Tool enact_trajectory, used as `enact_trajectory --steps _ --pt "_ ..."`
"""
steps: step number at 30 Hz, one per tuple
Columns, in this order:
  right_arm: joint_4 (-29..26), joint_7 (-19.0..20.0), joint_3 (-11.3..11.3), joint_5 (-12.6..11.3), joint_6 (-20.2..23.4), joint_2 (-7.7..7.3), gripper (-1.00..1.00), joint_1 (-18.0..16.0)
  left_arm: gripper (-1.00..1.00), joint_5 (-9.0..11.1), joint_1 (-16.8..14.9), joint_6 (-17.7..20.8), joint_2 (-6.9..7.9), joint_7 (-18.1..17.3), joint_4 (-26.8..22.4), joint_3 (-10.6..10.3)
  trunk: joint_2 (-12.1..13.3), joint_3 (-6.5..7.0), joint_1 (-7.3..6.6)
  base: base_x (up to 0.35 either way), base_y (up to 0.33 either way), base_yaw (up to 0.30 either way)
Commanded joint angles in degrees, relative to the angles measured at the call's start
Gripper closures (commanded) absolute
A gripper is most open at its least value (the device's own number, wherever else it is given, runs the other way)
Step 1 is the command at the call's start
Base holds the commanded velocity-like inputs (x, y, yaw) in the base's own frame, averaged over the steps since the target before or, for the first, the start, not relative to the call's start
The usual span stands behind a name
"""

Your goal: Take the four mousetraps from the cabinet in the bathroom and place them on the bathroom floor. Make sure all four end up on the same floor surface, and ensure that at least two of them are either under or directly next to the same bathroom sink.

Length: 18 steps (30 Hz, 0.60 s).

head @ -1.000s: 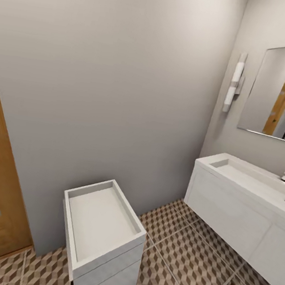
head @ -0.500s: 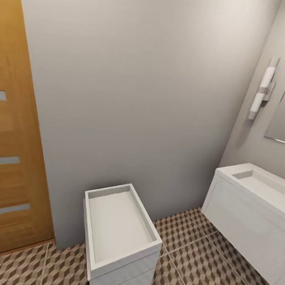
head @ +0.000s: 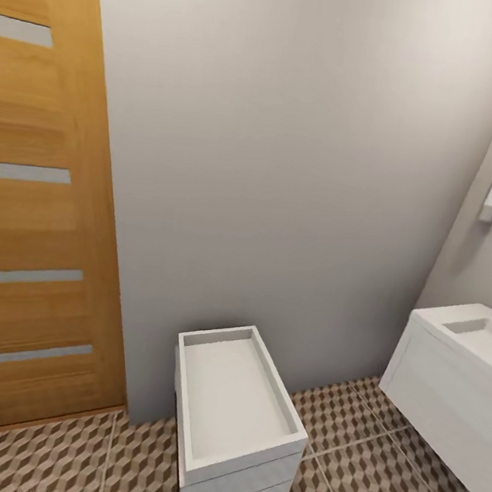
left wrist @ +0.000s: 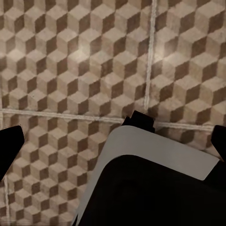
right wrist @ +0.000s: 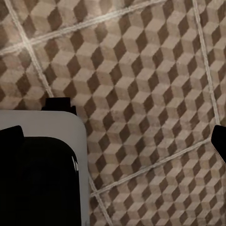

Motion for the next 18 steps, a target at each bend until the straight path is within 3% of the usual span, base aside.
enact_trajectory --steps 1,18 --pt "0.2 -0.1 0.4 -0.1 -0.3 0.0 -1.0 -0.1 -1.0 0.4 0.0 -0.2 -0.02 0.1 0.0 -0.2 0.0 -0.06 -0.01 0.0 0.0 0.271" --pt "0.2 -0.1 0.4 -0.1 -0.3 0.0 -1.0 -0.1 -1.0 0.4 0.0 -0.2 -0.02 0.1 0.0 -0.2 0.0 -0.06 -0.01 0.0 0.0 0.271"
